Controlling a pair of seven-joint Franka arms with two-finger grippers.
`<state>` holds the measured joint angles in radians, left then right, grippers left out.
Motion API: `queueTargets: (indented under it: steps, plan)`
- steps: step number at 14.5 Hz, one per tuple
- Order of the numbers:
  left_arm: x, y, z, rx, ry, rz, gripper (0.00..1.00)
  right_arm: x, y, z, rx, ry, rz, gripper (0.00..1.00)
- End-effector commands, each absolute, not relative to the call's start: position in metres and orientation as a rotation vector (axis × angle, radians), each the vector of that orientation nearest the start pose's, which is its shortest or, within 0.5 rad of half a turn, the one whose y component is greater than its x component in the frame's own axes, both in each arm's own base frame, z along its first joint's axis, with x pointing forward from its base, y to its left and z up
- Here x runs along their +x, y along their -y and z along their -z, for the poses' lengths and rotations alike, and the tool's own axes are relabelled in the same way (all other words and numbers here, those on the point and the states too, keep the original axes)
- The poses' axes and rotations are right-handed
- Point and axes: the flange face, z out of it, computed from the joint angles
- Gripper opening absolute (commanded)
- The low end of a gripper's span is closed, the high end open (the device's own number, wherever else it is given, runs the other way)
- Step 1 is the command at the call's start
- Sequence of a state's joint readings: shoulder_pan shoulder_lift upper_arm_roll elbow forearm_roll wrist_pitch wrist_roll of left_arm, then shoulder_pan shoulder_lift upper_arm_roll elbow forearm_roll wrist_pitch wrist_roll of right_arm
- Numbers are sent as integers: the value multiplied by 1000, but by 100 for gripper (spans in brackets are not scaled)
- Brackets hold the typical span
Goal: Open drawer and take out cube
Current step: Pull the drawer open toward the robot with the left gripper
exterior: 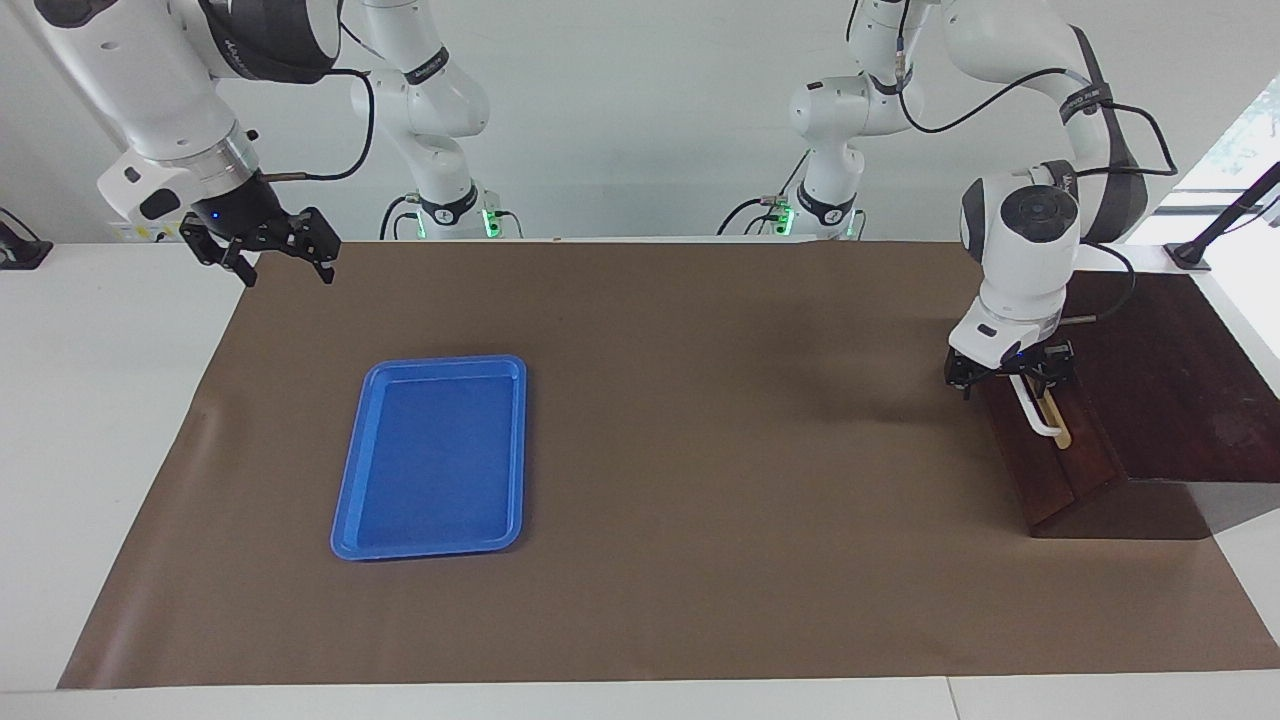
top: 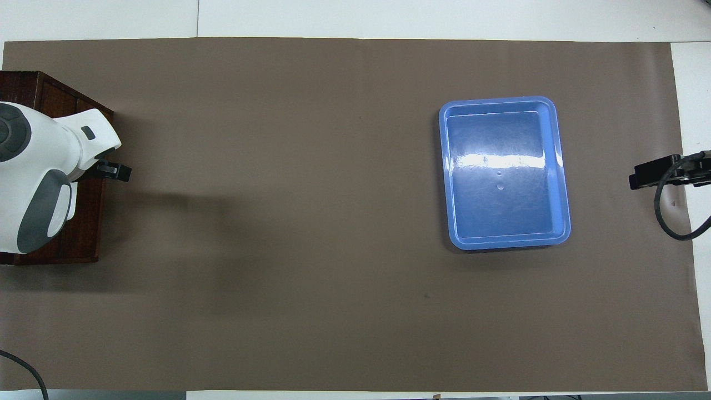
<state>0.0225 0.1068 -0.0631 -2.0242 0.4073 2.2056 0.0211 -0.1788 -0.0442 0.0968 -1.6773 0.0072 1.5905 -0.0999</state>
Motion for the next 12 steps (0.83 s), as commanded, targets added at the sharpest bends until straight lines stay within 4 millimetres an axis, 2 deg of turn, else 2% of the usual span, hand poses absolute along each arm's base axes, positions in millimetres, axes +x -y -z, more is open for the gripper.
queueTargets:
  steps: [1,3,4,5,7,9,10,12]
  plan:
    - [569,6,-383,-2776,-447,134,100,533,45,-602,-3149,19,-58,100]
    - [571,19,-382,-2780,-442,145,100,533,45,-602,-3149,19,-58,100]
    - [572,39,-384,-2789,-402,174,100,533,45,-601,-3149,19,-60,100]
    - [571,70,-382,-2798,-391,186,100,533,45,-601,-3149,19,-60,100]
    - [565,99,-381,-2800,-369,170,100,533,45,-601,-3149,10,-60,100]
    - [565,96,-384,-2790,-356,138,100,533,45,-601,-3149,2,-60,100]
    - [574,88,-395,-2776,-342,133,100,533,45,-601,-3149,2,-60,100]
    - [584,80,-404,-2668,-408,112,100,533,45,-601,-3149,2,-60,100]
